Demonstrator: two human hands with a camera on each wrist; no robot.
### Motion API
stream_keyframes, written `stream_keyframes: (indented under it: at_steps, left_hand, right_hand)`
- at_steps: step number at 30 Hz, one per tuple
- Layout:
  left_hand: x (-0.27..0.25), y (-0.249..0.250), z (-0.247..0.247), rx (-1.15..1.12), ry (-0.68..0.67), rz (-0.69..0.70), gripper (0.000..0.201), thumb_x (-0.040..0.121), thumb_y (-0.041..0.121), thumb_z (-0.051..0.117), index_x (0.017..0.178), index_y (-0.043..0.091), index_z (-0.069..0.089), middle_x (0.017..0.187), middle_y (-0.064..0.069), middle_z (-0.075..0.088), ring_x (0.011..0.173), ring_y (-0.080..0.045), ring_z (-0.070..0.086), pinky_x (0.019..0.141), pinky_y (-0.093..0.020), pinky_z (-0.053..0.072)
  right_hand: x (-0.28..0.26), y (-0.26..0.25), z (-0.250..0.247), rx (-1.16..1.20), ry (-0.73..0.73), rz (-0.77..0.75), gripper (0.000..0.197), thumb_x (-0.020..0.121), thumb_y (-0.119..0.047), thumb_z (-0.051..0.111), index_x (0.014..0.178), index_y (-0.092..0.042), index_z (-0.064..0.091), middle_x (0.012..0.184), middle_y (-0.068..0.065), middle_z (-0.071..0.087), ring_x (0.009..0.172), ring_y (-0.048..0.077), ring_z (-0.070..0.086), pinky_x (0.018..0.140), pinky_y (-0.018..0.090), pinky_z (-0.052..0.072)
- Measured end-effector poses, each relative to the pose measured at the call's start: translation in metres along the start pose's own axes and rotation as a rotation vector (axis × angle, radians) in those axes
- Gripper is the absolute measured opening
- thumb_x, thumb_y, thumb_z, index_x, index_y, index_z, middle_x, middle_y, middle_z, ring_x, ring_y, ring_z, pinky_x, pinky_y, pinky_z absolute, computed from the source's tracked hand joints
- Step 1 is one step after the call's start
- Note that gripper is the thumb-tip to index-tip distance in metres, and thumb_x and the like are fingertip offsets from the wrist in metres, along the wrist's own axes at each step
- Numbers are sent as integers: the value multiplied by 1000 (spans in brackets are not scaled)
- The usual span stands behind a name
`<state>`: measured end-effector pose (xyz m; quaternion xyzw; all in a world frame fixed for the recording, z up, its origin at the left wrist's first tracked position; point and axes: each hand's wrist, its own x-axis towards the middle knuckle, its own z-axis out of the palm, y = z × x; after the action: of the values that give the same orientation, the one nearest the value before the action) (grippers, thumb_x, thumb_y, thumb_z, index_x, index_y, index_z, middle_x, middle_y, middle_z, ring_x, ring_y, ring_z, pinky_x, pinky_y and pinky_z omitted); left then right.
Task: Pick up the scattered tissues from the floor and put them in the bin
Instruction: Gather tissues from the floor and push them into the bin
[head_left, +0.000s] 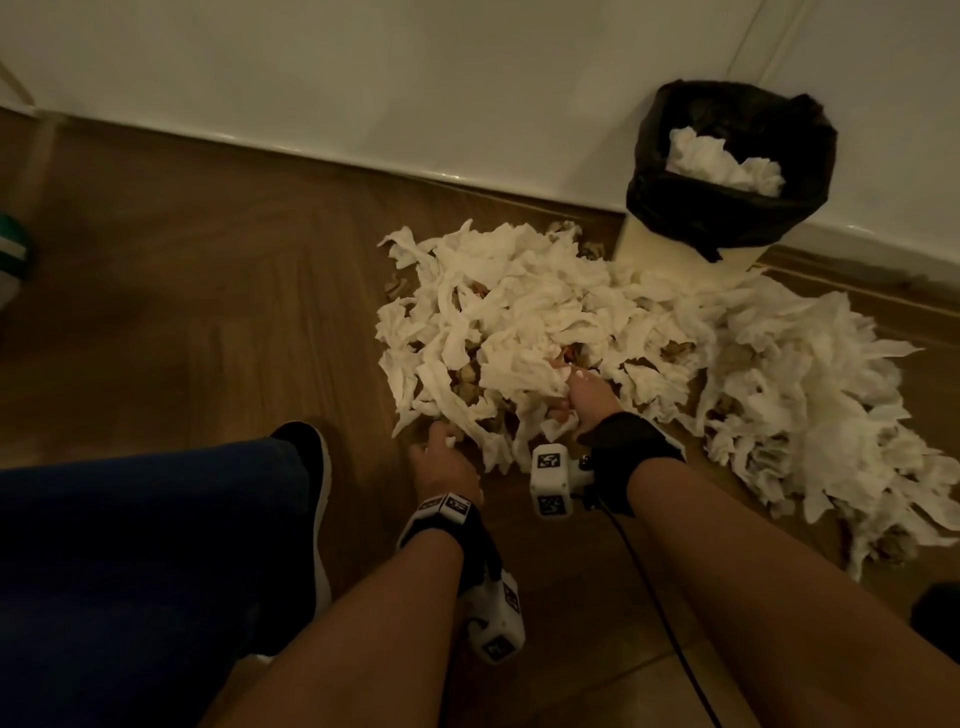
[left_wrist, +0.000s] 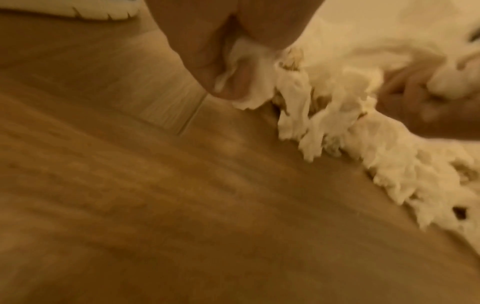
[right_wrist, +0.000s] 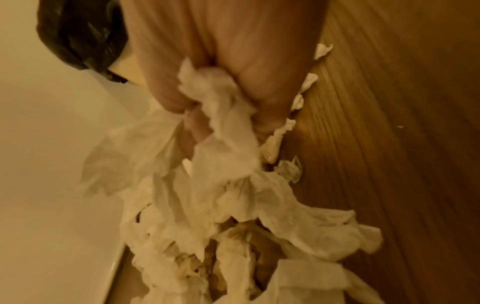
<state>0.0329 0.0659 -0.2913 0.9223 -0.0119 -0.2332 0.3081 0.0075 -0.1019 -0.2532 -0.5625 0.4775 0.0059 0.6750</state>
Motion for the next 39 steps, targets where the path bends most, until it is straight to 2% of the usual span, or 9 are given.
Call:
stream_keyframes:
  at_steps: [4, 8, 12, 16, 21, 28, 33, 35, 39]
  left_hand:
    - [5, 15, -14, -51, 22, -45, 40, 94, 25, 49, 131, 10, 43, 134, -18, 42, 121, -32, 43, 97, -35, 37]
    - [6, 36, -30, -97, 8, 22, 39, 100, 29, 34, 122, 2, 53, 122, -22, 55, 111, -37, 53, 91, -38, 43]
    - [5, 63, -37, -303, 30, 18, 23, 95, 10, 46, 118, 10, 48, 125, -18, 50, 93, -30, 54, 69, -34, 45]
    - [11, 79, -42, -425, -61, -9, 47, 88, -8, 50, 132, 8, 39, 139, -20, 40, 121, -34, 47, 98, -42, 45]
    - [13, 91, -42, -553, -84, -38, 41, 96, -6, 35, 135, 5, 33, 143, -19, 39, 128, -32, 42, 94, -30, 39]
    - [1, 111, -33, -666, -131, -36, 37, 100, 1, 28, 135, 12, 34, 135, -14, 42, 75, -25, 54, 58, -33, 47]
    - [-1, 130, -26, -464, -187, 144, 37, 99, 6, 28, 134, 10, 40, 127, -22, 51, 60, -16, 41, 62, -30, 43]
    - [-7, 148, -30, -450, -189, 149, 33, 101, 15, 32, 133, 12, 40, 114, -18, 55, 78, -25, 53, 76, -35, 48]
    - [-19, 198, -39, -360, -210, 299, 36, 102, 14, 26, 133, 6, 42, 139, -16, 41, 124, -32, 43, 99, -29, 34]
  right_hand:
    - [-13, -11, -13, 454, -36, 93, 20, 94, -34, 49, 88, -17, 60, 73, 3, 59, 42, 11, 51, 36, 16, 38]
    - [-27, -24, -27, 455, -41, 34, 41, 93, -27, 55, 130, -8, 51, 96, 8, 60, 48, 12, 53, 33, 17, 40]
    - [-39, -39, -39, 642, -89, -16, 40, 98, -3, 41, 138, -3, 42, 142, 20, 43, 112, 33, 56, 88, 34, 50]
    - [-52, -45, -51, 835, -180, -5, 41, 101, -3, 28, 141, -1, 36, 147, 19, 35, 136, 36, 34, 107, 44, 36]
    - [-58, -47, -61, 537, -21, -52, 29, 98, -6, 29, 79, -12, 50, 55, -1, 54, 47, 12, 52, 36, 14, 39]
    - [-53, -39, -79, 727, -95, -125, 58, 96, -41, 37, 47, -15, 52, 38, -3, 40, 29, 12, 33, 35, 12, 28]
    - [-60, -43, -93, 895, -147, -128, 36, 89, -29, 29, 90, -9, 60, 90, 10, 64, 78, 36, 61, 71, 30, 45]
    - [-65, -49, -98, 939, -149, -117, 44, 88, -21, 26, 113, -6, 58, 127, 18, 54, 126, 44, 42, 99, 46, 37]
    - [-69, -71, -113, 791, -68, -111, 46, 97, -6, 25, 142, -4, 34, 149, 22, 31, 135, 41, 32, 99, 38, 41]
